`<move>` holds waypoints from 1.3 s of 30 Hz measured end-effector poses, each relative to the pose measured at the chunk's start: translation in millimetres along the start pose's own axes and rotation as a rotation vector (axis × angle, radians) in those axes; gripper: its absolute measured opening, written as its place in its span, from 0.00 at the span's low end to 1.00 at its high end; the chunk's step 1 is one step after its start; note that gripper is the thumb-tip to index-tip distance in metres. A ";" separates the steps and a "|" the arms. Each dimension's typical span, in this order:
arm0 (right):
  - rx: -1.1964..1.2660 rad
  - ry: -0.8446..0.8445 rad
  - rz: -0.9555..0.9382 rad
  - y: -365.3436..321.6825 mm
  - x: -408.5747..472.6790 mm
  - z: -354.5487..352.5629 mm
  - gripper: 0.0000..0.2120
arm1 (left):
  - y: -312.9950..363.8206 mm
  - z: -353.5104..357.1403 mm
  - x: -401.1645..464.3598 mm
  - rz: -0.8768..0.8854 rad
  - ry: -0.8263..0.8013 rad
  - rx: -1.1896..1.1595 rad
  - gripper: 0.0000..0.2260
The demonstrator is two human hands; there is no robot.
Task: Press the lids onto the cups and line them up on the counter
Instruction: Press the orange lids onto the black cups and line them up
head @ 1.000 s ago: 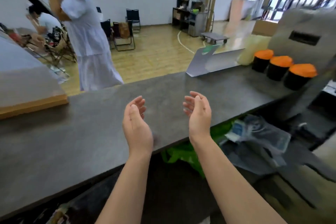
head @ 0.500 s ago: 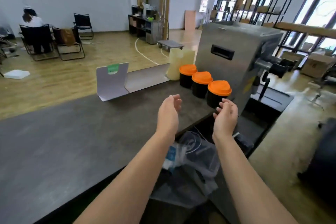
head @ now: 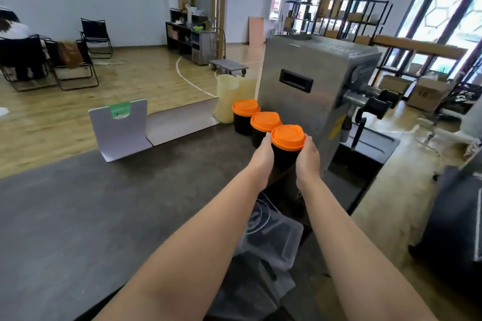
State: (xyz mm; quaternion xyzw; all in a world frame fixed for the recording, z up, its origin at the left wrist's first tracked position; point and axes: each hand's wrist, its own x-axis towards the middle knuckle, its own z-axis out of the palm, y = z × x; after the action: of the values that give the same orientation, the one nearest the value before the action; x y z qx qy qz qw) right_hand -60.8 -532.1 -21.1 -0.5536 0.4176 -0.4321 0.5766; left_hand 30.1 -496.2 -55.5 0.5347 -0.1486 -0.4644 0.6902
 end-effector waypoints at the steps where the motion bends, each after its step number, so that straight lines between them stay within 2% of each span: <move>1: 0.001 0.038 -0.063 1.5 -10.3 4.1 0.21 | 7.2 -2.0 -22.7 0.028 0.019 0.050 0.40; 3: -0.003 0.086 -0.188 5.6 -39.4 17.5 0.18 | 29.6 -7.5 -84.5 0.179 0.063 0.192 0.29; 7: 0.107 -0.008 -0.326 8.0 -116.6 68.8 0.09 | 36.8 -68.9 -145.3 0.415 0.230 0.286 0.22; 11: 0.194 -0.290 -0.255 10.5 -201.2 142.0 0.06 | 46.0 -159.4 -211.4 0.551 0.433 0.252 0.17; 15: 0.240 -0.534 -0.222 21.9 -289.8 212.6 0.10 | 53.5 -245.8 -283.1 0.650 0.783 0.095 0.15; 19: 0.264 -0.629 -0.182 31.5 -367.8 255.4 0.06 | 56.3 -305.2 -349.6 0.760 1.053 -0.006 0.11; 22: 0.238 -0.694 -0.160 36.1 -408.2 279.9 0.10 | 58.6 -348.6 -381.7 0.761 1.171 -0.048 0.13; 25: 0.190 -0.773 -0.160 44.3 -436.9 300.2 0.10 | 58.0 -384.9 -403.8 0.742 1.237 -0.083 0.16; 29: 0.164 -0.758 -0.200 54.4 -452.9 313.5 0.11 | 52.7 -417.7 -419.2 0.718 1.284 -0.108 0.16; 31: 0.153 -0.750 -0.245 55.0 -454.3 313.2 0.11 | 50.3 -426.4 -423.9 0.724 1.347 -0.043 0.16; 33: 0.152 -0.779 -0.274 56.4 -454.9 311.4 0.07 | 48.1 -425.8 -427.7 0.731 1.387 0.044 0.18; 34: 0.168 -0.815 -0.280 57.6 -455.5 310.4 0.05 | 46.6 -422.6 -428.5 0.731 1.386 0.088 0.19; 37: 0.220 -0.949 -0.332 61.3 -458.4 310.8 0.15 | 36.6 -406.5 -425.7 0.741 1.263 0.224 0.17; 39: 0.215 -0.989 -0.360 62.3 -460.0 312.0 0.18 | 28.5 -399.2 -422.6 0.780 1.185 0.273 0.18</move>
State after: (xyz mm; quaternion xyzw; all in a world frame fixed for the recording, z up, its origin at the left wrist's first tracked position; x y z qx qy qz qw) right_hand 113.1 -2.8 -69.9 -0.6915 -0.0521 -0.2520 0.6750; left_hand 102.3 81.3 -60.7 0.6862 0.0139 0.2065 0.6973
